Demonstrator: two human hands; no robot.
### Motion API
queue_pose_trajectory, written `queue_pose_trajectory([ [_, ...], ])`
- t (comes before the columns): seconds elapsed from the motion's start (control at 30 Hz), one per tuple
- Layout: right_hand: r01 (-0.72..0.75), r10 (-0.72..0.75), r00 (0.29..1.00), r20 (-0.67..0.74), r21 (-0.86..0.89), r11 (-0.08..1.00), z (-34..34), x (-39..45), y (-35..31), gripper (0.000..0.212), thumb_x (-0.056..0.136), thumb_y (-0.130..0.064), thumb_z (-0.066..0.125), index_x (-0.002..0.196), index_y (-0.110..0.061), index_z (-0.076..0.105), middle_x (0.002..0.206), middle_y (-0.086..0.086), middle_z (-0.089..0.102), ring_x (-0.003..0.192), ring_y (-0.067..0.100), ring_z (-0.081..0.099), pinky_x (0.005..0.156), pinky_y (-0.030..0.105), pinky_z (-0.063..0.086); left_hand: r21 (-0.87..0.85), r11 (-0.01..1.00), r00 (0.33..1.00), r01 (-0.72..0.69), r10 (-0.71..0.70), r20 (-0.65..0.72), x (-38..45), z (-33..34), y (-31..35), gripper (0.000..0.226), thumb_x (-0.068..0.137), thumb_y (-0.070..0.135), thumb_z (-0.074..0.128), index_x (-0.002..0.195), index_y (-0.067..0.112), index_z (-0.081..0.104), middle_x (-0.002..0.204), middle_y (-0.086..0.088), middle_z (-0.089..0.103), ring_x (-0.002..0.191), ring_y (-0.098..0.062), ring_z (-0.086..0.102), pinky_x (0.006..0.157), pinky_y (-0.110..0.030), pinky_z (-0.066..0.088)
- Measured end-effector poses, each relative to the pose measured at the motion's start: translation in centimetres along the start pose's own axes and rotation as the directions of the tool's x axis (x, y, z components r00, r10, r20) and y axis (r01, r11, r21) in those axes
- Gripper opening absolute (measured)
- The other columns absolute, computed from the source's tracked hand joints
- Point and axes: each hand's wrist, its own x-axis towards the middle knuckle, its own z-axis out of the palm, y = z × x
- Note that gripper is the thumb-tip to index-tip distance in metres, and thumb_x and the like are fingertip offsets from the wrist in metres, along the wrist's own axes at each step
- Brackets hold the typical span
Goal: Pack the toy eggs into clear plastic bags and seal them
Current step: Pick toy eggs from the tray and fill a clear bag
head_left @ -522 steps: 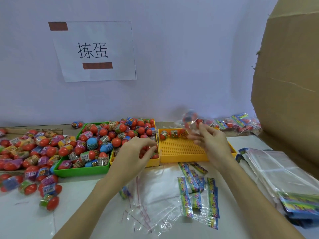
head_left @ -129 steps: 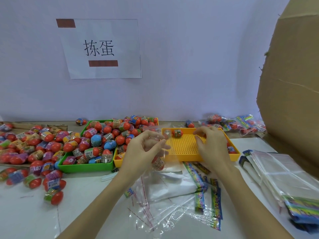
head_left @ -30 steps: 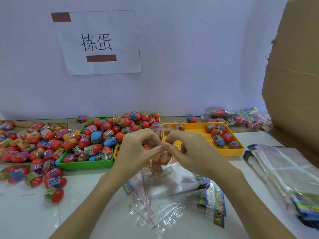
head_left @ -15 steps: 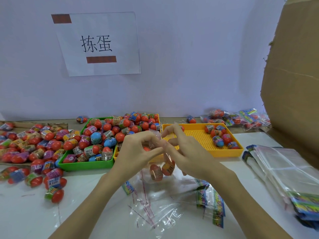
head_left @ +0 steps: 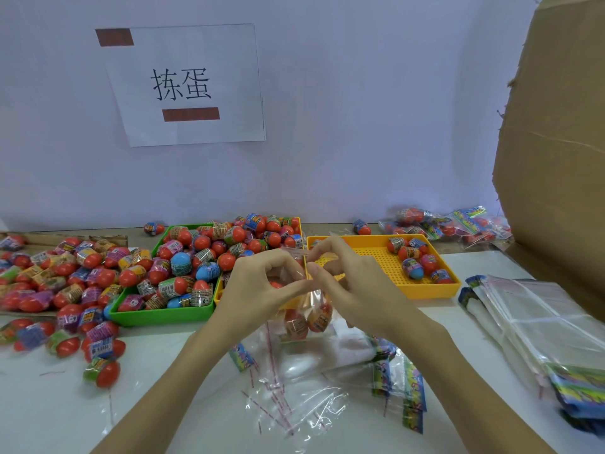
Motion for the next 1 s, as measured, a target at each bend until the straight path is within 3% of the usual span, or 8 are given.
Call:
queue_pose_trajectory([
  [0.13,-0.001,0.004,0.997,0.08,-0.036,0.999,0.3,-0.2,-0.1,0.021,0.11,-0.041,0.051,0.125,-0.027,0.048,0.073,-0.005,0.076,0.038,0.011,0.045,0.044,0.026,0.035,0.049,0.999,1.0,-0.003,0.003,0.0,-0.1,0.0,-0.6,0.012,0.086,0.016,0.088,0.087,0.012,0.077,0.081,0.001,0.073,0.075,-0.022,0.069,0.073,-0.05,0.058],
  [0.27,-0.02,0.021,0.996,0.083,-0.014,1.0,0.2,-0.2,-0.2,0.023,0.109,-0.038,0.054,0.128,-0.027,0.05,0.073,-0.004,0.072,0.044,0.011,0.056,0.044,0.024,0.04,0.051,0.998,0.998,-0.029,0.032,-0.045,-0.2,0.5,0.0,0.01,0.089,0.017,0.084,0.087,0.016,0.074,0.081,0.008,0.07,0.074,-0.017,0.067,0.071,-0.043,0.057],
  [0.37,-0.017,0.018,1.0,-0.018,0.092,0.996,0.0,-0.1,-0.3,0.017,0.109,-0.024,0.056,0.126,-0.025,0.054,0.078,-0.003,0.071,0.055,0.015,0.067,0.046,0.021,0.047,-0.013,1.0,0.998,-0.004,0.004,-0.063,0.0,0.7,0.3,0.012,0.094,0.022,0.08,0.098,0.022,0.069,0.092,0.007,0.071,0.078,-0.017,0.074,0.072,-0.041,0.061],
  [0.47,0.001,0.022,0.991,-0.13,0.17,0.985,-0.3,0.1,-0.5,0.02,0.108,-0.012,0.056,0.123,-0.023,0.058,0.08,-0.002,0.068,0.049,0.014,0.062,0.046,0.021,0.045,-0.172,0.985,0.998,0.03,-0.019,0.06,-0.1,0.8,0.7,0.032,0.095,0.026,0.08,0.119,0.028,0.059,0.113,0.01,0.069,0.087,-0.015,0.078,0.073,-0.03,0.064],
  [0.57,-0.017,0.044,0.987,-0.155,0.172,0.985,-0.7,0.1,-0.4,0.015,0.106,-0.008,0.058,0.111,-0.02,0.066,0.085,-0.006,0.073,0.047,0.013,0.062,0.047,0.024,0.046,-0.162,0.987,0.989,0.014,0.01,0.149,-0.4,1.0,0.6,0.057,0.089,0.027,0.088,0.131,0.033,0.049,0.125,0.018,0.062,0.101,-0.014,0.077,0.083,-0.031,0.064],
  [0.73,-0.042,0.054,0.991,-0.119,0.094,0.995,-1.2,-0.1,-0.5,0.015,0.105,-0.013,0.06,0.095,-0.019,0.069,0.096,-0.01,0.073,0.043,0.019,0.064,0.043,0.031,0.048,-0.217,0.976,0.998,0.029,-0.017,0.057,-0.5,1.6,0.5,0.098,0.084,0.017,0.091,0.151,0.054,0.029,0.118,0.011,0.066,0.088,-0.021,0.08,0.081,-0.033,0.065],
  [0.83,-0.052,0.077,0.984,-0.16,0.154,0.987,-1.0,-0.1,-0.8,0.013,0.103,-0.014,0.064,0.095,-0.019,0.073,0.085,-0.015,0.072,0.042,0.018,0.055,0.043,0.027,0.041,-0.283,0.953,0.994,0.105,-0.104,0.018,-0.7,2.5,0.7,0.122,0.077,0.025,0.097,0.156,0.059,0.01,0.121,0.005,0.067,0.091,-0.023,0.079,0.088,-0.037,0.064],
  [1.0,0.027,0.012,0.995,-0.096,0.396,0.918,-1.7,-0.1,-1.7,0.015,0.105,-0.007,0.06,0.098,-0.006,0.073,0.091,0.002,0.076,0.043,0.012,0.048,0.045,0.024,0.04,-0.483,0.839,0.968,0.25,-0.234,0.093,-0.5,2.2,0.8,0.124,0.069,0.032,0.1,0.157,0.055,0.016,0.122,0.007,0.076,0.095,-0.031,0.08,0.085,-0.036,0.065],
])
